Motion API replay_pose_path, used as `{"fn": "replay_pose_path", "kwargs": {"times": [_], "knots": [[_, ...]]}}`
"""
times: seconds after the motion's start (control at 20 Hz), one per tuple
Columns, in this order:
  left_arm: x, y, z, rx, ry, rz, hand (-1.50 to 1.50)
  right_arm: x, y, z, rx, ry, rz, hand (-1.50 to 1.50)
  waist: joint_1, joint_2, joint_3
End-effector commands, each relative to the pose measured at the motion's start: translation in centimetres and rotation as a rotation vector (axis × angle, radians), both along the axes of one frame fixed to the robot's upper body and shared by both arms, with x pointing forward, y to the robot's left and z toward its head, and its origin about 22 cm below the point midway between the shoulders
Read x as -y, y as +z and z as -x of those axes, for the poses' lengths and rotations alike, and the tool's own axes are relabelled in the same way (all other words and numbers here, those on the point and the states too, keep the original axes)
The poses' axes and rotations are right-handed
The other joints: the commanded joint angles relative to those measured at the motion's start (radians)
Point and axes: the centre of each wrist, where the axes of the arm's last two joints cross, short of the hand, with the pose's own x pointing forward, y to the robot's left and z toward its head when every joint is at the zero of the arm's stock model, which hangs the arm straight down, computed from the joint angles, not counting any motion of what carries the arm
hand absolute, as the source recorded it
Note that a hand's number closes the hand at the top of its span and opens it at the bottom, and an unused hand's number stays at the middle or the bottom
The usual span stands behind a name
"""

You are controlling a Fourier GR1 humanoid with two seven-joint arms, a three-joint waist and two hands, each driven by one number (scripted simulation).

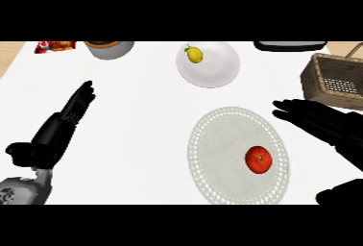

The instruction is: Pick the tomato from the placemat and place it in the basket

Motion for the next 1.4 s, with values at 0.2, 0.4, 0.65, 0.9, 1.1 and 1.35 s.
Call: {"fn": "replay_pose_path", "kwargs": {"times": [0.2,0.4,0.65,0.9,1.1,1.35], "knots": [[0.0,0.0,0.0,0.013,-0.029,-0.001,0.0,2.0,6.3,0.4,-0.209,0.018,0.186,-1.5,0.022,0.007,0.003],[0.6,-0.4,0.8,0.017,-0.018,0.003,0.0,2.3,6.7,1.9,-0.214,0.008,0.18,-1.5,0.019,0.006,0.004],[-0.2,0.9,-1.8,0.005,-0.025,0.012,0.0,4.2,7.0,0.9,-0.184,0.002,0.134,-1.5,0.021,0.009,0.004],[1.3,0.5,-2.4,0.027,-0.013,0.009,0.0,4.8,3.1,-0.2,-0.196,-0.038,0.081,-1.5,0.026,0.011,0.004],[2.8,0.6,-1.0,0.004,-0.024,0.021,0.0,4.1,-2.3,0.0,-0.217,-0.023,0.047,-1.5,0.029,0.01,0.005],[1.2,0.7,-1.3,0.016,-0.021,-0.002,0.0,2.2,-5.3,-0.5,-0.201,-0.03,-0.014,-1.5,0.027,0.01,0.004]]}}
